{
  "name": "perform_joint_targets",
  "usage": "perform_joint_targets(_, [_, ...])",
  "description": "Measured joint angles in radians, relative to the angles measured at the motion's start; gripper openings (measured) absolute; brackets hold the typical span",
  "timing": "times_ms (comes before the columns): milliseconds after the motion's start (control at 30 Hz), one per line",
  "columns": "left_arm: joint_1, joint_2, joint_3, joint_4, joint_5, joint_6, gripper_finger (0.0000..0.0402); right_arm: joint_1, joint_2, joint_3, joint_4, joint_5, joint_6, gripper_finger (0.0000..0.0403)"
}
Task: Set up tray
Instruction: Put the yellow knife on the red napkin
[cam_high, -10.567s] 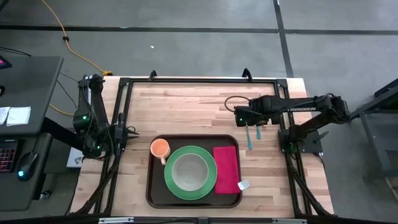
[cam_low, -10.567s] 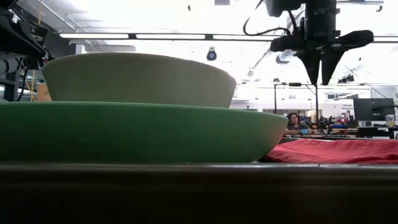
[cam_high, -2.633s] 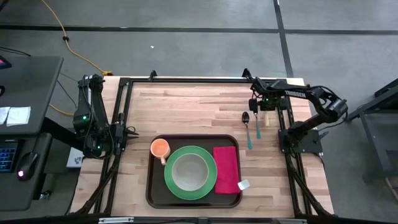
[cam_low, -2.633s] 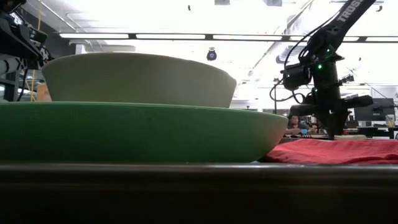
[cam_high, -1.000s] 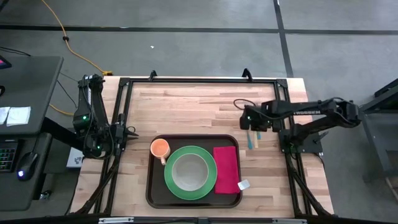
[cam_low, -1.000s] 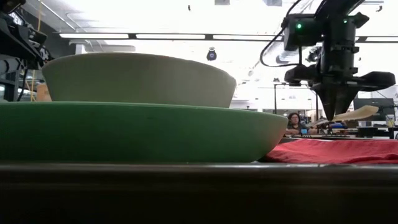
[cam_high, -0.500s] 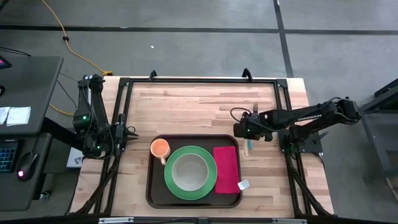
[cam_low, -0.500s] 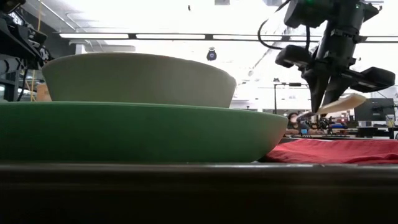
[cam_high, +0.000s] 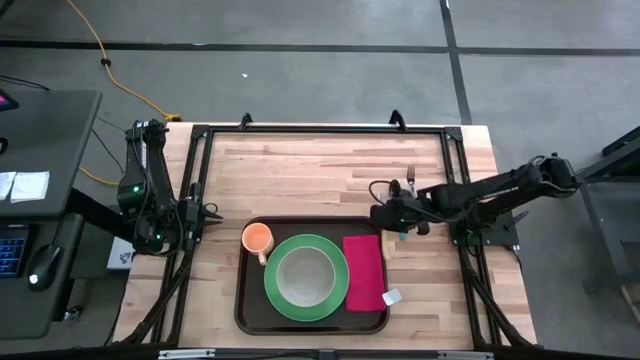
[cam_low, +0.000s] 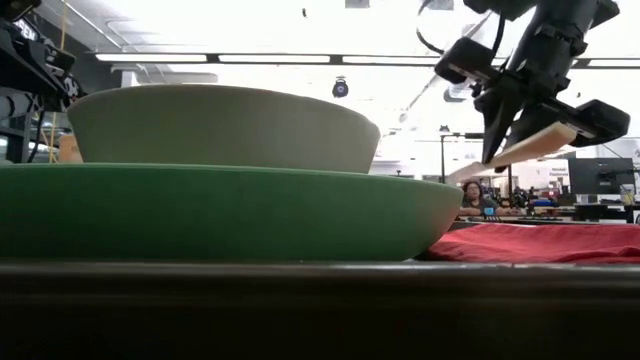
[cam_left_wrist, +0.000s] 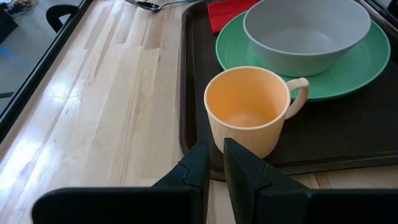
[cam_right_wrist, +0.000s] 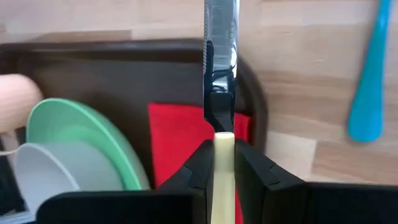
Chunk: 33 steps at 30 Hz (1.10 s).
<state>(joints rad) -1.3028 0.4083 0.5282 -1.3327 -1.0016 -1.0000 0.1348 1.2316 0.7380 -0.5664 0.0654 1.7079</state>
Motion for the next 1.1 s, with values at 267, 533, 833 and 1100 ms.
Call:
perform_joint_targets(267, [0.000,0.000,0.000,0.000,0.000,0.000,0.0079,0.081,0.098,0.000,0.144,-0.022,0.050,0.0034])
perform_joint_targets(533, [0.000,0.000,0.000,0.002,0.008,0.000,0.0079,0.162,0.159,0.000,0.285,-0.074,0.119,0.0034])
perform_joint_targets(833, [0.000,0.000,0.000,0.007,0.055,0.000,0.0079,0.227,0.159,0.041,0.257,-0.060,0.151,0.0032])
perform_joint_targets(1100, [0.000,0.000,0.000,0.006,0.057,0.008,0.0079,0.227,0.158,0.049,0.232,-0.040,0.139,0.0032])
